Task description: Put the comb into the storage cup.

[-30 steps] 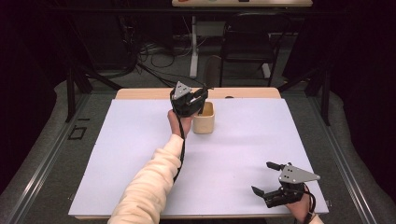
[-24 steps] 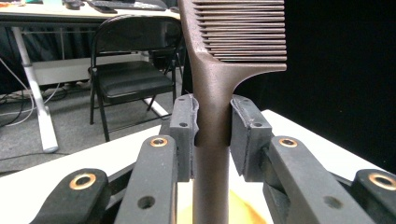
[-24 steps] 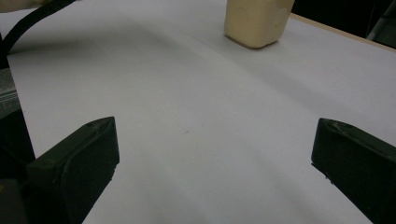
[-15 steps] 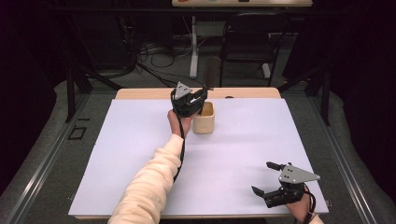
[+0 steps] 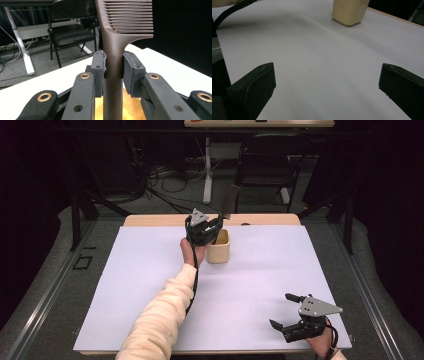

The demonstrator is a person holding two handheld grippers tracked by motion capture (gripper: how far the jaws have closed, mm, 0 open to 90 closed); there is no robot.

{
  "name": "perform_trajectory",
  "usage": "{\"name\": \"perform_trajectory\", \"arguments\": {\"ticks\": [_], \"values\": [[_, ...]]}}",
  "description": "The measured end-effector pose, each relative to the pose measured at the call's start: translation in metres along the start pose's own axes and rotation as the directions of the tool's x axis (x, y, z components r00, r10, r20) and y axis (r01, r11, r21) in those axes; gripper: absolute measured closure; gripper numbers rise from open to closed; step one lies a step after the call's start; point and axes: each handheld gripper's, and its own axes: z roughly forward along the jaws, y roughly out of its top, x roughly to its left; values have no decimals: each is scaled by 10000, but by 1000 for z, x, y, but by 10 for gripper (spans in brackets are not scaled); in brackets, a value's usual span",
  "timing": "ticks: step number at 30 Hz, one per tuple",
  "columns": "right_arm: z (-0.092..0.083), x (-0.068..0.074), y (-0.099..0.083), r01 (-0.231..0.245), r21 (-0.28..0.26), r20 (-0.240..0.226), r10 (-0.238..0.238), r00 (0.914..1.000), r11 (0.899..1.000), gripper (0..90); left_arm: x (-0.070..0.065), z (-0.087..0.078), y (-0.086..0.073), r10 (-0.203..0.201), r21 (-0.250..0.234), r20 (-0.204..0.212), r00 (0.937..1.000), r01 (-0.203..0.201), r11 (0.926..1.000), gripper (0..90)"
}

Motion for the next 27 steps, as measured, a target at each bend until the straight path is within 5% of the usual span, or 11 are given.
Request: {"name": "perform_trajectory", "arguments": {"ticks": [27], "values": [[0,0,0,-12,16,17,12,10000,10000,6,3,7,-13,218,819,-48,9998,-214,9964,720]]}}
